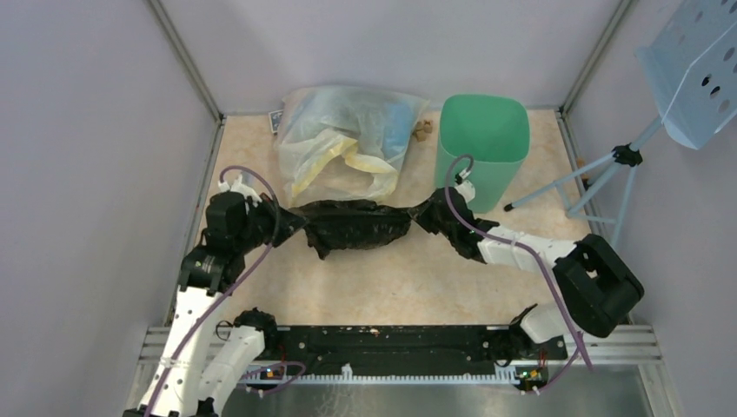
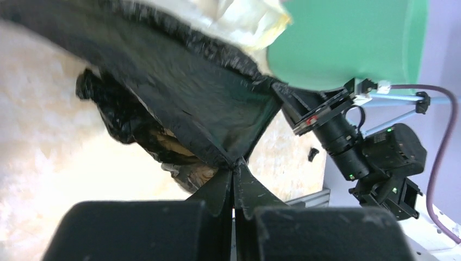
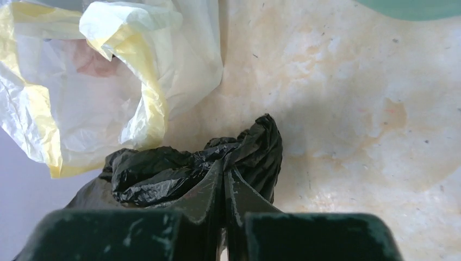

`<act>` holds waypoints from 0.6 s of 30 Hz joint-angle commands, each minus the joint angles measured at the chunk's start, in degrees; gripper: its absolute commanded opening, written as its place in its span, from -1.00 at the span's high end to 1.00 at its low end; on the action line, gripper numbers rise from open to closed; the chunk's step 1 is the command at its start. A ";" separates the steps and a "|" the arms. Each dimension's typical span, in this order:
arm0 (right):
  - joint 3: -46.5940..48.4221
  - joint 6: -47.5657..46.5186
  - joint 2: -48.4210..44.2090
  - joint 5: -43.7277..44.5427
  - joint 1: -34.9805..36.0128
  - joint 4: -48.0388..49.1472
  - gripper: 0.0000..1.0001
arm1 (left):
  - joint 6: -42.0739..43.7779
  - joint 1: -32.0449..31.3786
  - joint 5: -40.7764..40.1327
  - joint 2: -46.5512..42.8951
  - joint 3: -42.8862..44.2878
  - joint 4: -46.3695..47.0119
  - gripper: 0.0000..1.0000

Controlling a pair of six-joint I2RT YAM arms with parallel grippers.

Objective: Put the trash bags into the trash bin

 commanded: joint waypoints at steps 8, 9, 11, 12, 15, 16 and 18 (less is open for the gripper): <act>11.46 -12.43 -17.53 1.60 0.15 -32.52 1.00 | 11.78 -0.08 -3.68 2.24 18.66 -8.69 1.00; 12.09 -11.87 -18.49 0.60 0.54 -35.27 1.00 | 11.93 -0.08 -3.59 2.32 19.62 -9.37 1.00; 13.51 -10.57 -19.90 0.32 1.79 -40.59 0.96 | 12.19 -0.08 -3.37 2.78 21.83 -10.75 1.00; 14.40 -9.16 -20.49 1.42 2.68 -43.97 0.93 | 12.23 -0.08 -3.05 3.17 22.93 -11.34 1.00; 17.38 -1.89 -21.80 8.26 4.97 -55.19 0.79 | 11.66 -0.08 -0.45 4.47 24.84 -11.64 1.00; 17.72 -0.35 -22.29 9.29 5.11 -58.08 0.74 | 11.12 -0.08 0.85 4.65 24.39 -10.52 1.00; 17.05 -0.54 -23.82 9.95 5.08 -58.61 0.57 | 9.60 -0.08 2.05 5.04 21.93 -8.16 1.00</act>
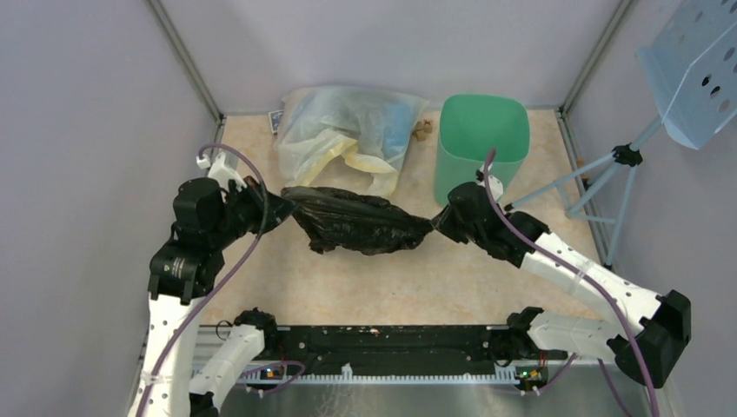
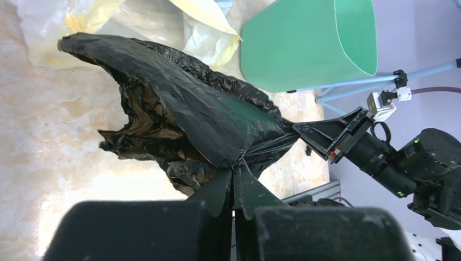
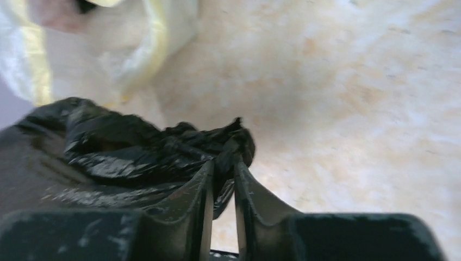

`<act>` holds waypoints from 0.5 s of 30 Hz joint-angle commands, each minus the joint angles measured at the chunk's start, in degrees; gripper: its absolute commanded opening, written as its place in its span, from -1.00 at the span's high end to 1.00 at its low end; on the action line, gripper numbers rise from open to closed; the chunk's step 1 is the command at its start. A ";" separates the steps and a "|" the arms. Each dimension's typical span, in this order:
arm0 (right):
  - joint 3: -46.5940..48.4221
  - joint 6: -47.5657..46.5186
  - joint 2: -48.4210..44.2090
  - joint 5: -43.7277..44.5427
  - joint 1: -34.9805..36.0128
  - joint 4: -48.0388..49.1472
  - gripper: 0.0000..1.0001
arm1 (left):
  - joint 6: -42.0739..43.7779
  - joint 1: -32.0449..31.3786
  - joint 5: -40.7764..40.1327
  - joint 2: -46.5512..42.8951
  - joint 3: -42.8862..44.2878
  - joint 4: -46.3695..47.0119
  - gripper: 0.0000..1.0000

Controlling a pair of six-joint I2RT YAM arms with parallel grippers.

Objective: Put the trash bags into the trash bin

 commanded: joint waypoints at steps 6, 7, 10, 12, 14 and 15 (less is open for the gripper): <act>-1.80 -3.77 -4.79 5.48 0.46 -2.94 0.11 | -2.76 0.07 6.44 8.56 -7.93 14.31 1.00; -2.51 -5.54 -4.80 4.63 0.37 -0.11 0.05 | -2.92 0.07 6.15 10.42 -8.62 16.59 1.00; -4.65 -16.66 -5.24 -3.82 -0.45 8.31 -0.03 | -2.65 0.07 4.86 17.02 -9.31 22.40 1.00; -7.10 -25.23 -6.64 -12.27 -0.55 14.04 -0.03 | -2.63 0.07 4.86 21.97 -8.65 25.67 1.00; -11.57 -29.87 -9.66 -18.41 -0.56 18.31 -0.03 | -2.60 0.11 4.97 26.37 -8.03 27.70 1.00; -14.19 -32.39 -11.40 -22.04 -0.57 21.28 -0.04 | -2.50 0.07 4.88 28.88 -7.75 28.51 1.00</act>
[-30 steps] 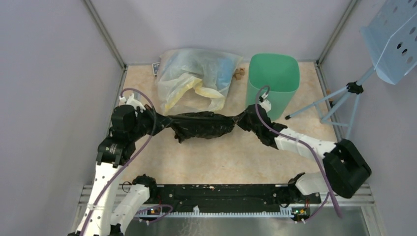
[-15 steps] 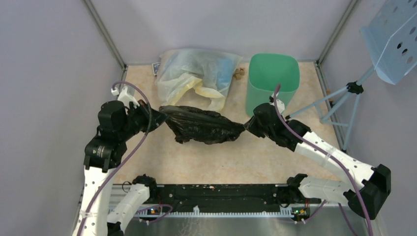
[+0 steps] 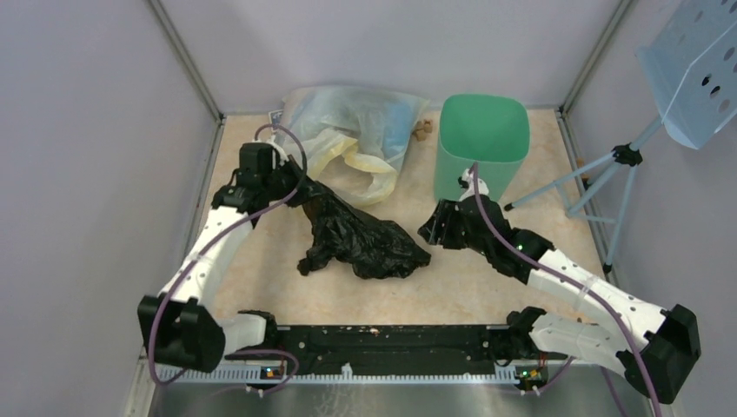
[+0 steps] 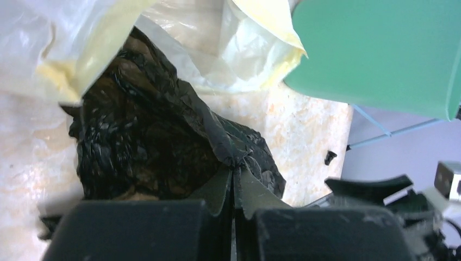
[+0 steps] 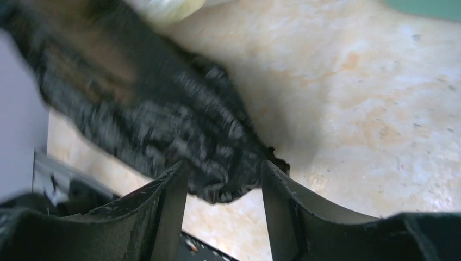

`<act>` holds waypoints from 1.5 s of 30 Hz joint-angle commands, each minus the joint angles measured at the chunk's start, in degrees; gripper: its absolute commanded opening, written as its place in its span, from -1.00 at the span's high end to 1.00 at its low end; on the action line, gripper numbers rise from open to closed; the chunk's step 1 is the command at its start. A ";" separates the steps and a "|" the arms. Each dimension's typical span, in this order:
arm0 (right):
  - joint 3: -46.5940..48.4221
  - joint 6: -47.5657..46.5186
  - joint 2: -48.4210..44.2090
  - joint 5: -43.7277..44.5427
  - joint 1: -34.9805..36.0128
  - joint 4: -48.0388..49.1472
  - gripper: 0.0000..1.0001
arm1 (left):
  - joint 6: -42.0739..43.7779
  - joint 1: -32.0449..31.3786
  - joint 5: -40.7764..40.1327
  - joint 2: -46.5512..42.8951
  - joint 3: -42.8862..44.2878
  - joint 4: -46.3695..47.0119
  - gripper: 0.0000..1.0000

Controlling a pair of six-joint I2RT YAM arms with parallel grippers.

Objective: Put the trash bags into the trash bin

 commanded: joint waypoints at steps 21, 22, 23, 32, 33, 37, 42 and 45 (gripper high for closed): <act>-9.95 -37.96 8.29 -1.20 14.88 25.52 -0.26 | 0.88 0.11 -3.34 21.39 4.25 12.59 1.00; -9.29 -38.72 9.58 -0.52 15.03 26.41 -0.28 | 0.93 0.07 -3.22 21.72 4.32 12.59 1.00; -8.58 -39.67 11.03 -0.44 15.17 26.88 -0.28 | 0.87 0.07 -3.04 22.16 4.34 12.66 1.00; -8.92 -34.69 13.55 3.78 16.55 23.13 1.00 | 1.38 0.16 -6.71 25.19 5.01 12.93 1.00; -9.77 -33.23 11.25 4.83 16.48 22.19 1.00 | 1.32 0.16 -7.06 25.65 5.08 12.99 1.00; -10.46 -30.25 0.67 6.79 15.89 16.07 1.00 | 1.26 0.16 -7.74 27.99 5.27 13.63 1.00; -8.40 -26.23 -9.71 11.53 12.83 4.78 1.00 | 2.25 1.41 -9.78 30.69 7.18 11.59 1.00; -7.04 -21.67 -12.83 15.07 8.16 -1.32 1.00 | 2.37 2.23 -10.19 30.86 7.93 11.17 1.00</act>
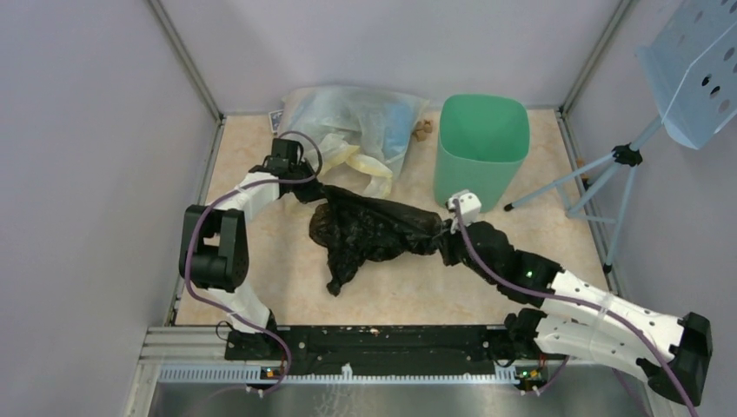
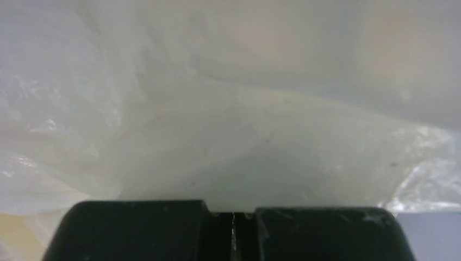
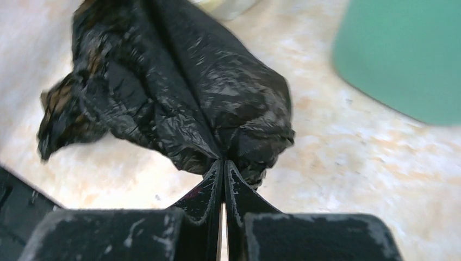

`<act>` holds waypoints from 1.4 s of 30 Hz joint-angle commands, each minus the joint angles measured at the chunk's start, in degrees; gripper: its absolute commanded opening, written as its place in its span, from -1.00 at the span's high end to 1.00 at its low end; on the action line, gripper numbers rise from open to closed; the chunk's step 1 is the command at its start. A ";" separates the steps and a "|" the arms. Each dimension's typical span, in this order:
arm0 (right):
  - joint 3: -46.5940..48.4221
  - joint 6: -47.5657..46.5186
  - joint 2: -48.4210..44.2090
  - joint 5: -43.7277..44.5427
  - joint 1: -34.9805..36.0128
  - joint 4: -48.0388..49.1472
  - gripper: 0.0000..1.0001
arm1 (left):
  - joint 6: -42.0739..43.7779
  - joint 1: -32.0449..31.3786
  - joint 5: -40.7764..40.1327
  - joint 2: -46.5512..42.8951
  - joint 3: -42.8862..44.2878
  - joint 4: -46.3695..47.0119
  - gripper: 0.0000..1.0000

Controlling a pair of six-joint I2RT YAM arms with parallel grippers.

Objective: Put the trash bags into the trash bin

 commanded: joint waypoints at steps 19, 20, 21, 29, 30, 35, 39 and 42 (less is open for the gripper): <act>1.50 12.85 5.02 -5.94 -9.38 -2.26 -0.11 | 7.12 -2.88 7.04 -6.49 8.88 -5.30 -0.29; 2.18 14.81 6.45 -4.60 -9.36 -2.96 -0.13 | 7.77 -3.32 6.34 -7.77 9.00 -6.59 -0.45; 2.65 17.19 7.59 -3.38 -9.40 -3.28 -0.16 | 8.54 -3.68 5.64 -9.17 9.07 -7.95 -0.59; -2.37 28.01 7.58 -3.66 -9.57 5.94 -0.19 | 12.45 -4.45 1.45 -23.53 3.30 -18.75 -0.97; -2.44 28.31 7.83 -3.01 -9.66 5.52 -0.20 | 12.79 -4.45 1.45 -25.75 1.81 -19.56 -0.97; -0.80 36.53 8.20 -0.02 -11.94 -1.41 -0.29 | 10.55 -5.55 -0.64 -36.56 -4.21 -24.10 -0.97; 0.98 44.44 6.45 0.05 -12.18 -6.90 -0.34 | 4.18 -13.35 0.13 -45.58 -13.08 -20.63 -0.96; -1.43 49.66 2.73 -1.68 -12.18 -5.00 -0.34 | -2.00 -18.53 0.41 -50.00 -20.85 -14.90 -0.68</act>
